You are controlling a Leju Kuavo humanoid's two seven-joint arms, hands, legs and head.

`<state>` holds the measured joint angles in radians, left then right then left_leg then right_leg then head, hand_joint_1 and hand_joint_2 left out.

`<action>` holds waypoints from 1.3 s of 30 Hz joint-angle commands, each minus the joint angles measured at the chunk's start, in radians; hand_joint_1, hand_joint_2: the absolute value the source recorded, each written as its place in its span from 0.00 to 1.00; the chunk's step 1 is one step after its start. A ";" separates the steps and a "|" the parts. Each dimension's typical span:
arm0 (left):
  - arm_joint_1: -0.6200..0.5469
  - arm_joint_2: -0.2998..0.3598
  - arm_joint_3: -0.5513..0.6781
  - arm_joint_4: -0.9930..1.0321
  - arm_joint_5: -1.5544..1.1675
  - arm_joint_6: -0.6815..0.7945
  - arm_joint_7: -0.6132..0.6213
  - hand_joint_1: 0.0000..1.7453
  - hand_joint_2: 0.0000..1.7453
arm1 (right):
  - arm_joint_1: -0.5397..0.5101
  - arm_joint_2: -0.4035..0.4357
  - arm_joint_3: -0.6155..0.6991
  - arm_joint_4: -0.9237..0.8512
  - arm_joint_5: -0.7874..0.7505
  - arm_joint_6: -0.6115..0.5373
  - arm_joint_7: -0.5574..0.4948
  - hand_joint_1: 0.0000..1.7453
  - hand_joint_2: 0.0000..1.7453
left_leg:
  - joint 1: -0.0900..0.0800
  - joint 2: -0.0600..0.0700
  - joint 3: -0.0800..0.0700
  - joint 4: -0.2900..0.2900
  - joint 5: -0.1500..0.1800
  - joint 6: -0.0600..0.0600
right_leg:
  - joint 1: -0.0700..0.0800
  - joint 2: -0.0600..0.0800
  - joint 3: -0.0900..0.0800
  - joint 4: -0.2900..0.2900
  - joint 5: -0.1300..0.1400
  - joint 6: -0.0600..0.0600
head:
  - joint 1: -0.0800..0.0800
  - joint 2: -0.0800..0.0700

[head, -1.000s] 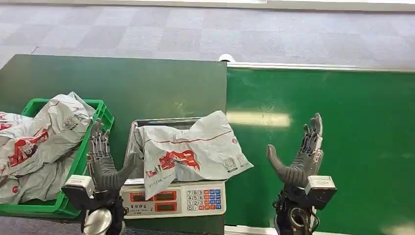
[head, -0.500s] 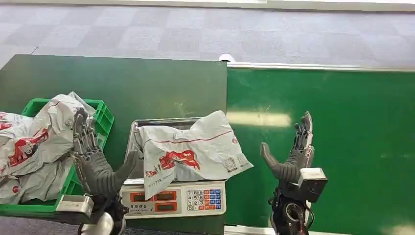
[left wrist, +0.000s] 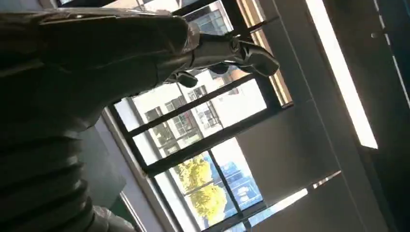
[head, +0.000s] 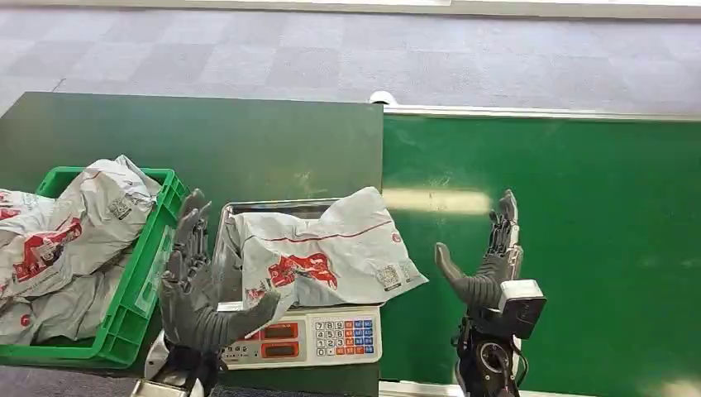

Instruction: Moved the parcel from conveyor to table for the left to box.

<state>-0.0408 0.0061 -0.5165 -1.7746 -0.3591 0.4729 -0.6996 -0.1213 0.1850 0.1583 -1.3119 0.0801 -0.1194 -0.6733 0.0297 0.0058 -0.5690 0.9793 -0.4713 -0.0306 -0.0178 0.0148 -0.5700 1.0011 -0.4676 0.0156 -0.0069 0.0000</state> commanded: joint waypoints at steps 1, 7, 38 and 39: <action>0.010 -0.022 0.052 0.157 -0.208 -0.216 0.020 0.00 1.00 | -0.016 -0.016 -0.018 0.050 0.005 0.018 -0.002 0.00 1.00 | -0.001 -0.001 0.003 -0.002 0.001 0.002 | 0.000 -0.001 0.003 -0.002 0.000 -0.001 | 0.000 0.000; 0.010 -0.022 0.052 0.157 -0.208 -0.216 0.020 0.00 1.00 | -0.016 -0.016 -0.018 0.050 0.005 0.018 -0.002 0.00 1.00 | -0.001 -0.001 0.003 -0.002 0.001 0.002 | 0.000 -0.002 0.003 -0.002 0.000 -0.001 | 0.000 0.000; -0.059 -0.072 0.164 0.466 -0.642 -0.421 0.424 0.00 1.00 | 0.047 0.010 -0.062 -0.032 0.061 0.080 0.014 0.00 1.00 | -0.001 0.000 0.002 -0.001 0.001 0.002 | 0.000 -0.001 0.002 -0.001 0.000 -0.001 | 0.000 0.000; -0.062 -0.074 0.165 0.474 -0.644 -0.430 0.433 0.00 1.00 | 0.047 0.012 -0.063 -0.033 0.062 0.081 0.014 0.00 1.00 | -0.001 -0.001 0.003 -0.002 0.001 0.003 | -0.001 -0.002 0.002 -0.002 0.000 -0.002 | 0.000 0.000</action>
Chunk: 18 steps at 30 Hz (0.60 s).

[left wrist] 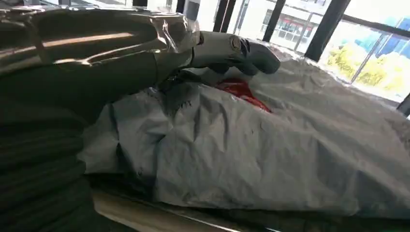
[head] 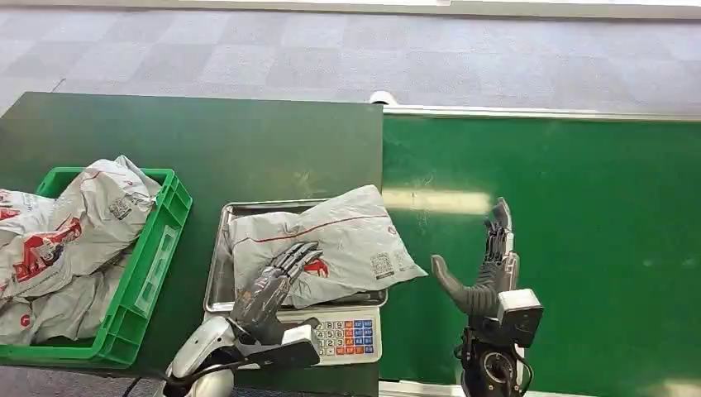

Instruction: Moved the parcel from conveyor to table for the left to box.

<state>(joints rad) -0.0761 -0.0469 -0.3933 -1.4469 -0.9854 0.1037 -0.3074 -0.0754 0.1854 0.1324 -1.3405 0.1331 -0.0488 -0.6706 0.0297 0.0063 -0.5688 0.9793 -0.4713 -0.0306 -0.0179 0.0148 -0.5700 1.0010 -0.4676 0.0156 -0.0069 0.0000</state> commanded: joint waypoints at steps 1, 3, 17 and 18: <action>-0.028 -0.021 0.042 0.150 -0.019 -0.064 0.044 0.00 1.00 | 0.001 0.012 -0.038 -0.006 0.010 0.010 0.012 0.00 1.00 | -0.001 -0.001 0.002 -0.002 0.001 0.002 | -0.001 -0.002 0.002 -0.001 0.000 -0.001 | 0.000 0.000; -0.034 -0.025 0.053 0.158 -0.024 -0.058 0.059 0.00 1.00 | 0.007 0.014 -0.040 -0.015 0.011 0.010 0.013 0.00 1.00 | -0.001 -0.001 0.003 -0.002 0.001 0.002 | -0.001 -0.002 0.003 -0.001 0.000 -0.001 | 0.000 0.000; -0.039 -0.055 0.136 0.148 -0.016 0.146 0.082 0.00 1.00 | 0.022 0.018 -0.042 -0.033 0.016 0.009 0.021 0.00 1.00 | -0.001 0.000 0.004 -0.002 0.001 0.002 | 0.000 -0.001 0.004 -0.001 0.000 -0.002 | 0.000 0.000; -0.036 -0.058 0.138 0.144 -0.012 0.162 0.077 0.00 1.00 | 0.019 0.017 -0.040 -0.028 0.016 0.010 0.021 0.00 1.00 | -0.001 0.000 0.004 -0.002 0.001 0.003 | 0.000 -0.002 0.003 -0.001 0.001 -0.002 | 0.000 0.000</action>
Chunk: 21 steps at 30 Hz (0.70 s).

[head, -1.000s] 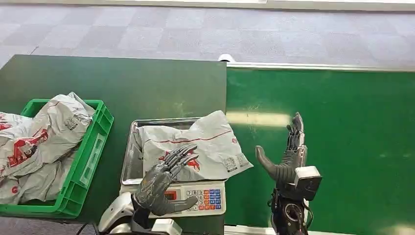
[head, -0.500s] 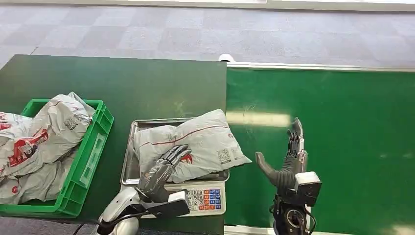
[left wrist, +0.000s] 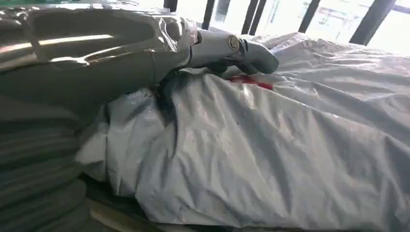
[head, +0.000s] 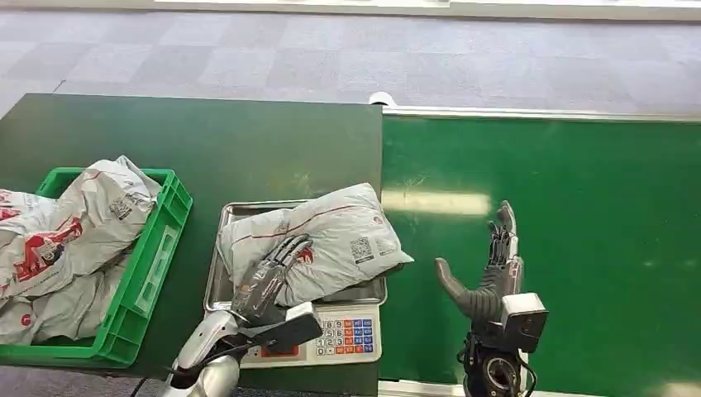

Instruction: Moved the parcel from conveyor to table for the left to box.

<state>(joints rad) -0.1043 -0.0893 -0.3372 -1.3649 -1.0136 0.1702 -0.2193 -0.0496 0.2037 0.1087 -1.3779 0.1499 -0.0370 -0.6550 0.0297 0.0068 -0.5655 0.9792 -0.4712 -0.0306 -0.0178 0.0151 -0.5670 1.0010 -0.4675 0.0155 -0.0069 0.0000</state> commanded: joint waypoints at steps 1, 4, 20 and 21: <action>-0.008 -0.014 0.079 0.064 0.011 0.101 -0.013 0.00 1.00 | -0.009 -0.002 -0.015 0.012 -0.001 -0.001 0.005 0.00 1.00 | -0.001 -0.001 0.001 -0.003 0.002 0.004 | -0.001 -0.003 0.001 -0.002 0.001 -0.003 | 0.000 0.000; -0.008 -0.011 0.072 0.069 0.013 0.101 -0.019 0.96 1.00 | -0.018 -0.003 -0.011 0.024 -0.001 -0.001 0.005 0.00 1.00 | -0.001 -0.001 0.000 -0.002 0.001 0.002 | 0.000 -0.002 0.000 -0.001 0.001 -0.002 | 0.000 0.000; -0.016 -0.026 0.072 0.086 -0.023 0.252 -0.042 1.00 1.00 | -0.035 -0.003 -0.009 0.039 -0.015 0.000 0.008 0.00 1.00 | -0.001 -0.002 0.000 -0.001 0.002 0.002 | 0.000 -0.002 0.000 -0.001 0.001 -0.001 | 0.000 0.000; -0.016 -0.026 0.072 0.086 -0.023 0.252 -0.042 1.00 1.00 | -0.035 -0.003 -0.009 0.039 -0.015 0.000 0.008 0.00 1.00 | -0.001 -0.002 0.000 -0.001 0.002 0.002 | 0.000 -0.001 0.000 0.000 0.001 -0.001 | 0.000 0.000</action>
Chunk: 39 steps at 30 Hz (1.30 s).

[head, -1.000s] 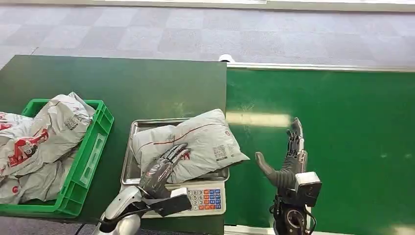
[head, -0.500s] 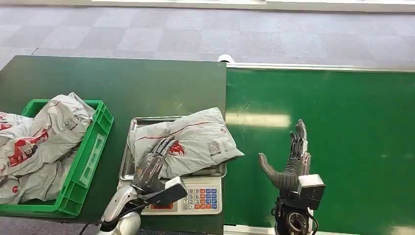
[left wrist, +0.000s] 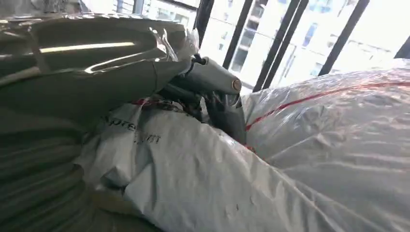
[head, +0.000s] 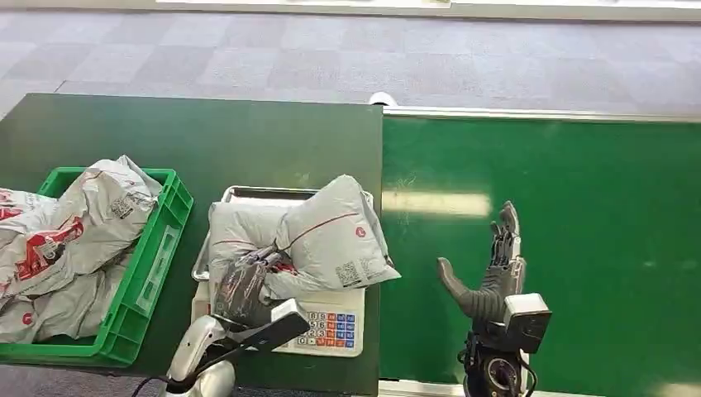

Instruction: Moved the parcel from conveyor to table for the left to box.

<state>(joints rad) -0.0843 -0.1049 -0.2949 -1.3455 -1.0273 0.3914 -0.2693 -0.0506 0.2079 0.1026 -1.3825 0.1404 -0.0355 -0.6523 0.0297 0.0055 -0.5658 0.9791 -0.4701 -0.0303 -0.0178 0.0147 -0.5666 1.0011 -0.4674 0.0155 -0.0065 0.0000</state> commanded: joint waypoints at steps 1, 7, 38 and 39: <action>-0.035 -0.011 0.028 0.072 -0.013 0.048 0.006 1.00 1.00 | -0.035 -0.008 -0.002 0.046 -0.005 -0.001 0.005 0.00 1.00 | -0.001 -0.001 0.000 -0.001 0.001 0.003 | 0.000 -0.002 0.000 -0.001 0.001 -0.001 | 0.000 0.000; -0.032 -0.014 0.025 0.073 -0.009 0.132 -0.005 1.00 1.00 | -0.032 -0.010 0.001 0.048 -0.011 -0.009 0.005 0.00 1.00 | -0.001 -0.001 0.000 -0.001 0.001 0.002 | 0.000 -0.002 0.000 -0.001 0.001 -0.002 | 0.000 0.000; 0.005 -0.177 0.275 -0.061 0.217 0.307 -0.429 1.00 1.00 | -0.056 -0.013 0.044 0.098 -0.040 -0.055 -0.003 0.00 1.00 | -0.001 0.000 -0.003 -0.001 0.000 0.003 | 0.000 -0.001 -0.002 0.000 0.000 -0.001 | 0.000 0.000; 0.004 -0.177 0.275 -0.059 0.202 0.307 -0.429 1.00 1.00 | -0.058 -0.014 0.045 0.099 -0.040 -0.054 -0.003 0.00 1.00 | 0.000 0.001 -0.003 -0.001 0.000 0.002 | 0.000 0.000 -0.003 -0.001 0.000 -0.001 | 0.000 0.000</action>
<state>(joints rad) -0.0659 -0.2452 -0.0939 -1.4038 -0.8134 0.6939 -0.6882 -0.0620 0.2079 0.1282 -1.3596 0.1053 -0.0862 -0.6531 0.0297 0.0057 -0.5696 0.9792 -0.4700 -0.0305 -0.0178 0.0147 -0.5702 1.0011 -0.4675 0.0156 -0.0069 0.0000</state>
